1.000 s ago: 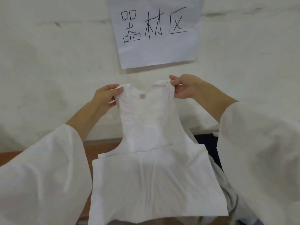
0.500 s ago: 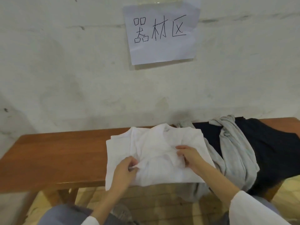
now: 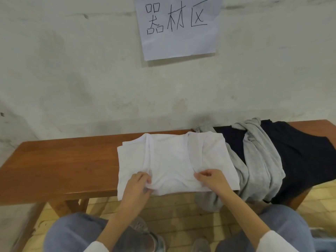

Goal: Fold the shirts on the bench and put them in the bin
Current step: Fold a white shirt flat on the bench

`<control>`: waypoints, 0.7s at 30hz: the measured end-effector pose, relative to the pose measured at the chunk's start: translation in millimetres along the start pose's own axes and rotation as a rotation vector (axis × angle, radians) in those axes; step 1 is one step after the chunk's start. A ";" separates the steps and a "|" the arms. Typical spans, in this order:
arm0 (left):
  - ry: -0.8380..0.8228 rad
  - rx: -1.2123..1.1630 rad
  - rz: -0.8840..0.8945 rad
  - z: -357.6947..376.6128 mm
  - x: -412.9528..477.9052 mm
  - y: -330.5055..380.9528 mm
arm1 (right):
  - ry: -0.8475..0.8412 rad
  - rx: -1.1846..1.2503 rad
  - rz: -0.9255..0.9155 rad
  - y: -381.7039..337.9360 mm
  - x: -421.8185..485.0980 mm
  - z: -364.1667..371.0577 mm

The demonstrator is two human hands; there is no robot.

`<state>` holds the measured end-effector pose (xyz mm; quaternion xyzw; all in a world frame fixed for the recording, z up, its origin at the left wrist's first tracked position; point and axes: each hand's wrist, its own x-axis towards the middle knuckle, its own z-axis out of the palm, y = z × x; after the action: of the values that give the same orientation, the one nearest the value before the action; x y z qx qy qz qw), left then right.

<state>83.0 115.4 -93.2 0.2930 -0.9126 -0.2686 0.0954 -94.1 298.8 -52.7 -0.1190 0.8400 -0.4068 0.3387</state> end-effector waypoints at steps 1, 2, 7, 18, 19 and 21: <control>0.008 0.005 -0.022 -0.3 0.4 4.1 | 0.001 -0.034 -0.038 -5.1 -1.0 0.7; -0.002 0.016 -0.051 -1.1 0.0 10.0 | -0.002 -0.036 -0.060 -7.1 -1.7 0.9; -0.082 -0.197 -0.374 -7.4 16.1 27.5 | 0.019 0.196 -0.137 -7.5 -8.6 0.2; 0.024 -0.318 -0.420 -1.8 -0.5 23.8 | 0.232 0.318 -0.014 30.8 -14.9 7.7; 0.074 -0.323 -0.396 -0.7 -3.7 21.6 | 0.296 0.318 -0.027 35.5 -17.5 8.3; 0.165 -0.228 -0.376 -4.3 1.5 11.0 | 0.437 0.259 -0.101 37.4 -23.4 4.8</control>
<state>77.9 120.2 -83.6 0.4660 -0.7950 -0.3581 0.1507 -70.7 331.0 -72.4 -0.0256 0.8270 -0.5436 0.1411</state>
